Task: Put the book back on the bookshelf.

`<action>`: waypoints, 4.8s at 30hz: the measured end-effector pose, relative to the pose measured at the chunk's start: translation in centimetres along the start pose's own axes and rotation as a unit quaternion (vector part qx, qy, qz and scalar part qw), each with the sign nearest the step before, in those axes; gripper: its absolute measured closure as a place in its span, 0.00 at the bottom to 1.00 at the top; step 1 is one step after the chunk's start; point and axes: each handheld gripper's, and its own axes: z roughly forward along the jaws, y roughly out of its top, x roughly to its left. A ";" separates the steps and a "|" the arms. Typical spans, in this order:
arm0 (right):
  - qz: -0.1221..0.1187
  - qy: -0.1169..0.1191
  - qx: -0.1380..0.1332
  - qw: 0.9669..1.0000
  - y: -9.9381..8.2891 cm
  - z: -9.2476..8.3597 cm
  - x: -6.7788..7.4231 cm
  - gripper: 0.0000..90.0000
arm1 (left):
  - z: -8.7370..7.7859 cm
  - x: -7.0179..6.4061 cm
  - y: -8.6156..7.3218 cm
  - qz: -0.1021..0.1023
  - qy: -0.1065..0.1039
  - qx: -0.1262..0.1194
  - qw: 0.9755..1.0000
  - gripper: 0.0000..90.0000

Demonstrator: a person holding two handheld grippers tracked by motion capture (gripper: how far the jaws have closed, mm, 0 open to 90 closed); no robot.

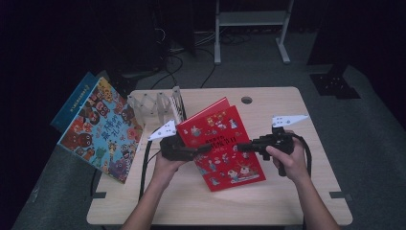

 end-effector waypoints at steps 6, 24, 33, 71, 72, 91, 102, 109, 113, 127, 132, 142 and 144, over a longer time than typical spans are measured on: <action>-0.021 -0.007 0.021 1.000 -0.5 1.0 -0.1 0.90 | -0.5 0.2 1.1 0.011 -0.013 -0.010 1.000 0.48; -0.039 -0.019 0.051 0.998 -1.8 2.6 -0.5 0.81 | -0.9 -1.2 3.2 0.028 -0.059 0.010 0.998 0.81; -0.053 0.017 0.037 0.998 -1.5 2.1 -0.3 0.74 | -1.1 -2.1 4.6 0.021 -0.060 0.016 0.998 0.85; 0.038 -0.415 0.092 0.905 -8.1 -3.2 -11.0 0.30 | -6.8 -1.8 6.1 0.001 0.073 0.019 0.997 0.88; 0.038 -0.426 0.098 0.899 -8.2 -3.2 -11.2 0.30 | -7.1 -1.8 6.2 0.001 0.077 0.020 0.997 0.88; 0.056 -0.448 0.109 0.886 -9.4 -3.4 -12.7 0.15 | -13.1 -2.2 7.2 -0.007 0.137 0.004 0.991 0.88; 0.057 -0.448 0.109 0.885 -9.4 -3.4 -12.7 0.14 | -17.1 -2.2 7.6 -0.011 0.179 -0.020 0.984 0.88; 0.057 -0.448 0.109 0.885 -9.4 -3.4 -12.7 0.14 | -18.0 -2.0 7.3 -0.003 0.238 -0.032 0.971 0.88; 0.057 -0.448 0.109 0.885 -9.4 -3.4 -12.8 0.14 | -17.7 -1.8 7.1 0.002 0.274 -0.035 0.961 0.88; 0.058 -0.448 0.109 0.885 -9.3 -3.4 -12.8 0.14 | -16.8 0.1 5.7 0.005 0.389 -0.040 0.920 0.88; 0.058 -0.448 0.109 0.885 -9.3 -3.4 -12.8 0.14 | -15.9 1.3 5.4 0.011 0.410 -0.037 0.912 0.88; 0.058 -0.449 0.108 0.885 -9.3 -3.4 -12.8 0.14 | -14.7 4.0 5.1 0.013 0.439 -0.048 0.897 0.88; 0.059 -0.449 0.108 0.885 -9.3 -3.4 -12.8 0.14 | -14.6 4.6 5.1 0.010 0.442 -0.052 0.896 0.88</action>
